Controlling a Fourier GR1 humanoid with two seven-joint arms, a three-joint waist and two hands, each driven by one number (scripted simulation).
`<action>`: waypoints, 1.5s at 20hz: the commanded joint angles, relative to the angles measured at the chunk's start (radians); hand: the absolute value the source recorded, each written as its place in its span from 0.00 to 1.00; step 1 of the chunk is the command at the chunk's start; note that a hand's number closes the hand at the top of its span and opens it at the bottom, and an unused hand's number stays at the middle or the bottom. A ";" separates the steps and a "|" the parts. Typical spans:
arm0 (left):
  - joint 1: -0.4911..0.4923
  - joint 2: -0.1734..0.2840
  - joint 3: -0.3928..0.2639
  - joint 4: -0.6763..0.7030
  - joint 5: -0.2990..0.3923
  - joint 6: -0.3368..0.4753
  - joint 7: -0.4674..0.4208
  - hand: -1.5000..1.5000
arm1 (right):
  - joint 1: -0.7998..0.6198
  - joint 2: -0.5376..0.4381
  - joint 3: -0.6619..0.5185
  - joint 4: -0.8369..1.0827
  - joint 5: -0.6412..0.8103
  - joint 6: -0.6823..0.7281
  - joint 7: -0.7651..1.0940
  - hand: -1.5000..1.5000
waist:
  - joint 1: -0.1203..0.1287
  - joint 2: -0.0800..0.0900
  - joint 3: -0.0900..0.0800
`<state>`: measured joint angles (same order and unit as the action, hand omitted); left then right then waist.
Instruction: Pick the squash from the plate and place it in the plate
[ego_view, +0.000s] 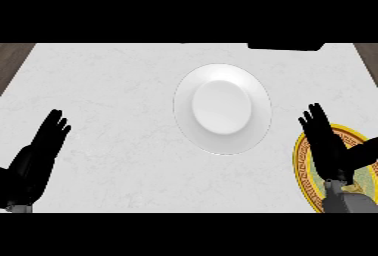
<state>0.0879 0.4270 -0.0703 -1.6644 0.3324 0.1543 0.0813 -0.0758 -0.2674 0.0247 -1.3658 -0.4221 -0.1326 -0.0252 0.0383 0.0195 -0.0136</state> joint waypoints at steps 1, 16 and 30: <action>-0.010 -0.010 0.011 0.059 -0.053 0.008 -0.034 0.50 | -0.012 -0.031 0.035 -0.088 0.015 0.057 0.038 0.00 | -0.039 -0.020 0.013; 0.069 0.071 -0.015 0.095 -0.296 0.084 -0.165 0.50 | 0.493 -0.113 -0.151 -0.631 0.125 0.213 -0.697 0.00 | -0.085 -0.028 0.015; 0.015 0.036 -0.020 0.182 -0.314 0.037 -0.228 0.50 | 0.779 -0.316 -0.311 -0.704 0.577 0.215 -0.603 0.00 | -0.047 -0.018 0.012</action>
<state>0.1209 0.4851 -0.0693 -1.4946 0.0304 0.2007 -0.1384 0.6968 -0.5566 -0.2632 -2.0554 0.0334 0.1229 -0.7051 -0.0243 -0.0022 -0.0017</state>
